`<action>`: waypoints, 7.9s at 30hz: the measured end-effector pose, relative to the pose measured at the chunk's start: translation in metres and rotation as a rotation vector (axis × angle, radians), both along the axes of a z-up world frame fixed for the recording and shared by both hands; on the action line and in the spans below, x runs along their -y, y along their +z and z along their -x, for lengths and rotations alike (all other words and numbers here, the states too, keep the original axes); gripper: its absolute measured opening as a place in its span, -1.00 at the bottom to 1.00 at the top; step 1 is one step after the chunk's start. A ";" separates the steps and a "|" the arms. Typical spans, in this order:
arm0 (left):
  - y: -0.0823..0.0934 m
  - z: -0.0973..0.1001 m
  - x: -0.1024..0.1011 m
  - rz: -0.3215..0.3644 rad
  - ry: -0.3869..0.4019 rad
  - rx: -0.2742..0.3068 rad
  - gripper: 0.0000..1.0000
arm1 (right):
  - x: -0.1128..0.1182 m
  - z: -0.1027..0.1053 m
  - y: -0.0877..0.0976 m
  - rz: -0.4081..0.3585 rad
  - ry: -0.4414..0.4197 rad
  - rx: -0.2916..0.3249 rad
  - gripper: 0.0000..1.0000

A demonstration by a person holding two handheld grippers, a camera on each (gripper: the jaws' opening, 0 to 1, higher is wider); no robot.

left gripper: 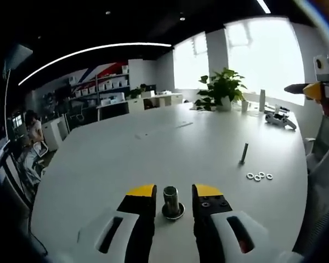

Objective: Place the washer onto the threaded stud by aligning its center hole with the stud, sliding it down to the base, and recovering from edge contact or off-axis alignment until the washer reaches the visible bottom stop.

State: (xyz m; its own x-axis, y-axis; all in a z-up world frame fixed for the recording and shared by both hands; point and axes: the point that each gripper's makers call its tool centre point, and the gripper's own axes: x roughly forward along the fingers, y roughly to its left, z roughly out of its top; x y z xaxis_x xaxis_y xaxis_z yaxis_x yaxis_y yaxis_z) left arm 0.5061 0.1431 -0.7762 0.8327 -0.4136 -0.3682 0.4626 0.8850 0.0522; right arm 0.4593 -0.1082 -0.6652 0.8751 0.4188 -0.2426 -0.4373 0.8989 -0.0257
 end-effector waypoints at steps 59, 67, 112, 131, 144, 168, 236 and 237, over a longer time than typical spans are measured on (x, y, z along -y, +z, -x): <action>-0.062 0.036 0.030 -0.025 -0.179 -0.051 -0.52 | 0.003 -0.001 -0.011 0.042 -0.012 -0.028 0.39; -0.071 0.039 0.035 -0.028 -0.196 -0.070 -0.52 | 0.004 -0.001 -0.012 0.044 -0.015 -0.029 0.39; -0.076 0.031 0.039 -0.022 -0.196 -0.059 -0.58 | 0.008 -0.002 -0.013 0.044 -0.026 -0.036 0.39; -0.076 0.032 0.040 0.016 -0.180 -0.058 -0.55 | 0.009 -0.002 -0.013 0.043 -0.029 -0.036 0.39; -0.074 0.031 0.040 -0.003 -0.175 -0.070 -0.59 | 0.008 -0.002 -0.013 0.040 -0.029 -0.036 0.39; -0.076 0.018 0.037 0.003 -0.135 -0.084 -0.59 | 0.008 -0.002 -0.012 0.041 -0.028 -0.033 0.39; -0.075 0.028 0.031 0.013 -0.104 -0.110 -0.72 | 0.008 -0.002 -0.011 0.040 -0.027 -0.029 0.39; -0.074 0.028 0.031 0.011 -0.104 -0.107 -0.72 | 0.009 -0.002 -0.011 0.040 -0.028 -0.031 0.39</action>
State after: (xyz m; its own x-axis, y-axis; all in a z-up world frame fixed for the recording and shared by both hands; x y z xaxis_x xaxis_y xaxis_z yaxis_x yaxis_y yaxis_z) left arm 0.4778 0.1118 -0.8507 0.7415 -0.4999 -0.4474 0.5541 0.8324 -0.0117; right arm 0.4610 -0.1167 -0.6763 0.8780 0.3840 -0.2857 -0.4134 0.9093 -0.0483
